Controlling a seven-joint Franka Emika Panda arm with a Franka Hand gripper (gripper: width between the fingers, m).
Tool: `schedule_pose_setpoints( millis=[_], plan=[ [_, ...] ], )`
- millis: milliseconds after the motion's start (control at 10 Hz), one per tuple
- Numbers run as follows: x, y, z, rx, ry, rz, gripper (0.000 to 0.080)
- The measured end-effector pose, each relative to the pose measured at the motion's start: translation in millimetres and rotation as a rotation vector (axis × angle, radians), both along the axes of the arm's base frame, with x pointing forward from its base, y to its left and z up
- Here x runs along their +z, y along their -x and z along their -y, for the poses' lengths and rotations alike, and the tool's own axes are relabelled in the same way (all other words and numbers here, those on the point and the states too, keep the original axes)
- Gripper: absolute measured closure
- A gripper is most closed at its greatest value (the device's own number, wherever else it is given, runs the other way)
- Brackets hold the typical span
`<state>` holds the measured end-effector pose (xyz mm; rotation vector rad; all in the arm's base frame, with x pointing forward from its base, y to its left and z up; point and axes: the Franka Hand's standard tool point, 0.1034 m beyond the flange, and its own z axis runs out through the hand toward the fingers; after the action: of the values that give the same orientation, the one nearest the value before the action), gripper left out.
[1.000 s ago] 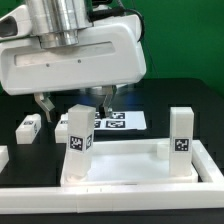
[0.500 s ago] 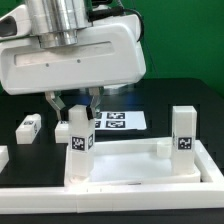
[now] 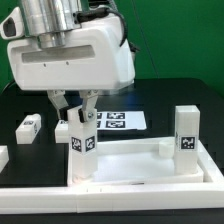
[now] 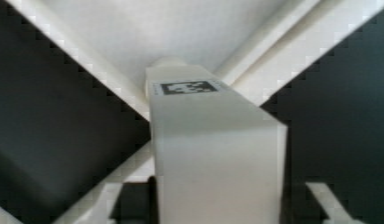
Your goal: Assemble desk
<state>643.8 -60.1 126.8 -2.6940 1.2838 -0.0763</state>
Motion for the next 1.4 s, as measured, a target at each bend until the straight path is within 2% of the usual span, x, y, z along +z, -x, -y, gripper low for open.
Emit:
schedule_pose_setpoints(
  millis=[400,600,800,1000,1100,1200,1400],
  plan=[
    [-0.5,-0.1,1.0,-0.449,-0.066,-0.05,0.0501],
    [-0.4,0.3,-1.0,-0.602,-0.076,-0.069,0.0501],
    [-0.3,0.6,-1.9,-0.63,-0.077,-0.071,0.0495],
    [-1.2,-0.1,-2.1,-0.51,-0.061,-0.057,0.0218],
    [-1.8,-2.2,-2.4,-0.36,-0.042,-0.04,0.0218],
    [-3.1,-1.8,-5.1,-0.116,-0.004,-0.039,0.0165],
    [-3.4,-1.2,-19.9,-0.017,0.019,-0.026,0.0152]
  ],
)
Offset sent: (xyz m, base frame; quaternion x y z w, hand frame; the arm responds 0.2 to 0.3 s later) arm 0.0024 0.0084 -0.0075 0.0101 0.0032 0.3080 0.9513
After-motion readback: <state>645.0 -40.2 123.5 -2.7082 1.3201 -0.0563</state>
